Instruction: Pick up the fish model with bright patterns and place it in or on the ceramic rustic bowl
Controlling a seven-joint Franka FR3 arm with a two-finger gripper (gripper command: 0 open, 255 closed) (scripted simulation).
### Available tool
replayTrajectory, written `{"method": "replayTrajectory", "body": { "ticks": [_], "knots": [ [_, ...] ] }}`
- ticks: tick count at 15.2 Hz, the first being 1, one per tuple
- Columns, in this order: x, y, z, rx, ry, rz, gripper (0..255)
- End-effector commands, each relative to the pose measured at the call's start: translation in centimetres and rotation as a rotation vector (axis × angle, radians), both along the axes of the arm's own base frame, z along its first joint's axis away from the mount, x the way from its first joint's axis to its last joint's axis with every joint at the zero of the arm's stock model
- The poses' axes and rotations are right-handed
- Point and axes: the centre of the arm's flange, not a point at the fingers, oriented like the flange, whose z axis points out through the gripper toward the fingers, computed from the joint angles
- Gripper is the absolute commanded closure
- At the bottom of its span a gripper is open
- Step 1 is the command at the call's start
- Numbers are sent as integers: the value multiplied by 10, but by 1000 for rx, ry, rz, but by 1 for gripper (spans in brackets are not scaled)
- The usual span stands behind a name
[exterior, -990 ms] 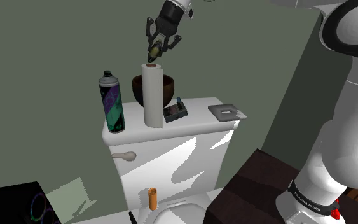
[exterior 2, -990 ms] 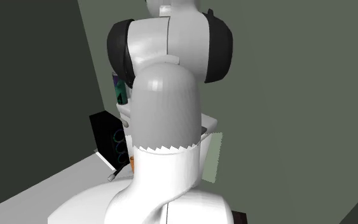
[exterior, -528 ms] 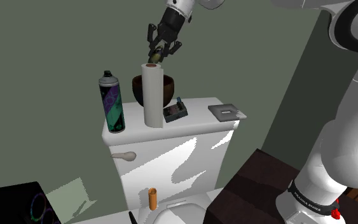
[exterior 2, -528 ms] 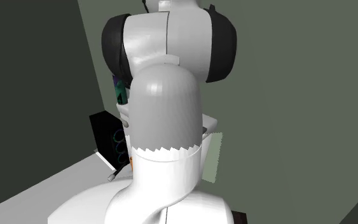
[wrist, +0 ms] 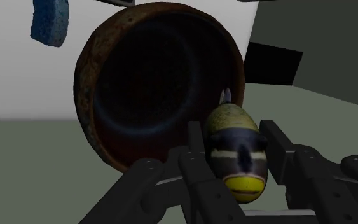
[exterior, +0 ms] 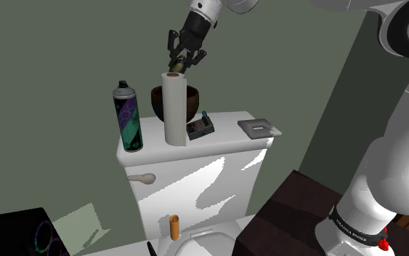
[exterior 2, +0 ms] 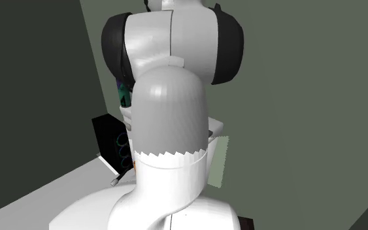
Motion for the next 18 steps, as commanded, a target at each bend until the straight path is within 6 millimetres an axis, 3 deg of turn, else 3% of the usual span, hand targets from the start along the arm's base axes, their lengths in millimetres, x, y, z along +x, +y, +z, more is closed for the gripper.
{"method": "replayTrajectory", "body": {
  "ticks": [1, 4, 5, 9, 10, 14, 18],
  "knots": [
    [20, 1, -55, -31, -9, 142, 255],
    [20, 1, -55, -31, -9, 142, 255],
    [10, 0, -54, -31, -8, 142, 0],
    [26, 0, -51, -29, -9, 142, 0],
    [20, 1, -55, -31, -9, 142, 0],
    [15, -21, -11, -31, -9, 142, 0],
    [15, -21, -11, -31, -9, 142, 0]
  ]
}}
